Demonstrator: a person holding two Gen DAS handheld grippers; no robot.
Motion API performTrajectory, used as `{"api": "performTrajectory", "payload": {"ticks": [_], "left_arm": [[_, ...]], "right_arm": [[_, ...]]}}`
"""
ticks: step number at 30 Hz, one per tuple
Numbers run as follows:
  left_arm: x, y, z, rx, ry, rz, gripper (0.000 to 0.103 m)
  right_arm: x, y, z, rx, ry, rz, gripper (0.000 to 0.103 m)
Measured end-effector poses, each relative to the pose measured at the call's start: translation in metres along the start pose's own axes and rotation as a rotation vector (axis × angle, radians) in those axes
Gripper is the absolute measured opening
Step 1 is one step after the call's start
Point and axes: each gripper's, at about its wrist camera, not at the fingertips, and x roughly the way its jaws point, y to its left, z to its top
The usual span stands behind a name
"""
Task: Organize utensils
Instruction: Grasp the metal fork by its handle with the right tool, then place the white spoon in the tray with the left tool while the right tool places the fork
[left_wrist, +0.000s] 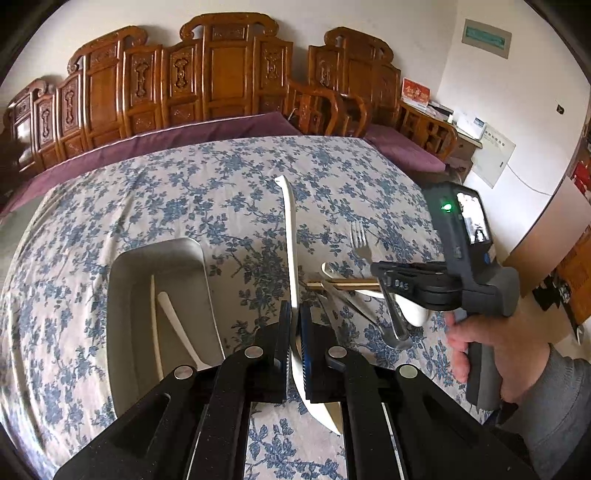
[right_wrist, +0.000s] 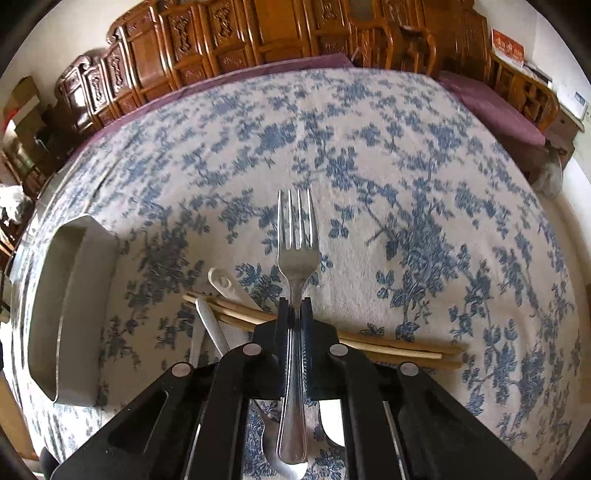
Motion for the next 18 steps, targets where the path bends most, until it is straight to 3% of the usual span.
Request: {"api": "performTrajectory", "payload": {"ticks": [8, 18], "left_arm": [[-0.012, 0.012, 0.001, -0.013, -0.01, 0.025, 0.004], [-0.023, 0.05, 0.0, -0.033, 0.009, 0.08, 0.004]], "right_arm": [[-0.036, 0.011, 0.001, -0.062, -0.059, 0.034, 0.008], [-0.074, 0.053, 0.004, -0.157, -0.119, 0.097, 0.008]]}}
